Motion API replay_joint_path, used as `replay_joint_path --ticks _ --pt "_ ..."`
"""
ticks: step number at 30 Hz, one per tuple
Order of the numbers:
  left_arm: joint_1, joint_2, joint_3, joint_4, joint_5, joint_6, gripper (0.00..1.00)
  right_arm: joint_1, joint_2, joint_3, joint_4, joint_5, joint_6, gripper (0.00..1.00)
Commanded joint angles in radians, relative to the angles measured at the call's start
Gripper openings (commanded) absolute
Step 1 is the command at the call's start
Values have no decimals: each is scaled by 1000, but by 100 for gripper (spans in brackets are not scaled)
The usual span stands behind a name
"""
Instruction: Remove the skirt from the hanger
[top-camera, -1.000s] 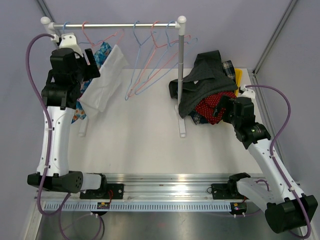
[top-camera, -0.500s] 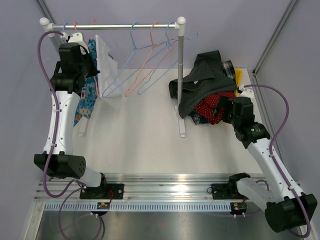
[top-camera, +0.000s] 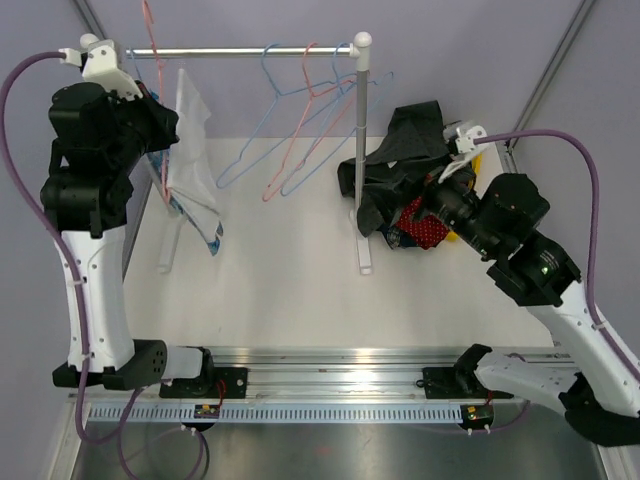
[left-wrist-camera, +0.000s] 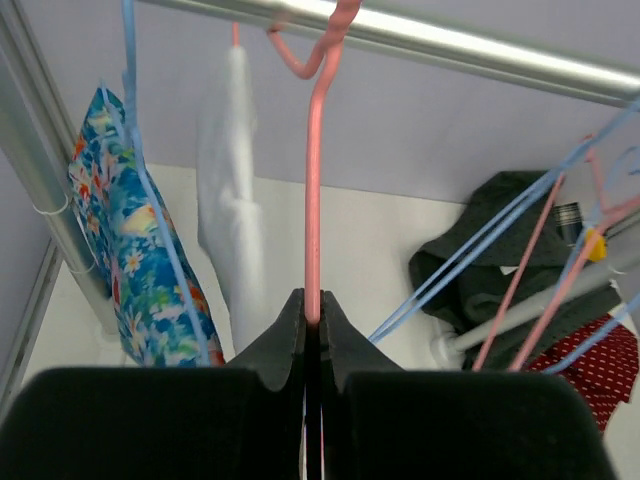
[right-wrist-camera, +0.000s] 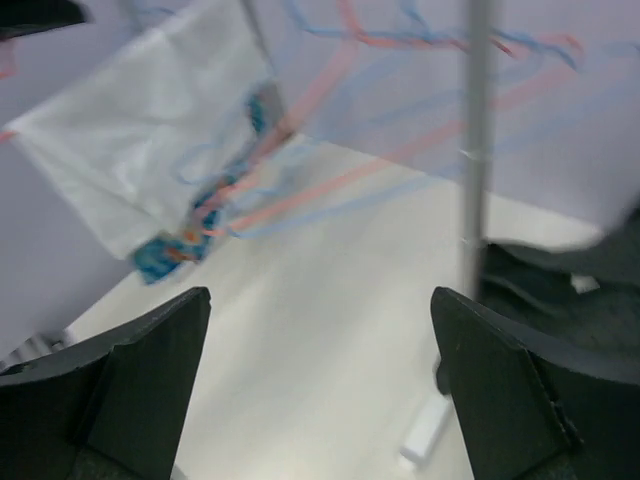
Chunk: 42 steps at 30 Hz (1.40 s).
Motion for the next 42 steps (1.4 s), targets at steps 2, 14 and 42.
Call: replay_joint_path --ticks 2,14,42 --pt "-16 -76 68 11 65 -33 0 312 140 194 -11 181 -193 99" --pt "-19 -213 -60 43 183 -102 0 747 559 379 149 425 -251 99" --pt "-21 -311 -108 58 226 -114 0 799 924 680 221 551 -317 35"
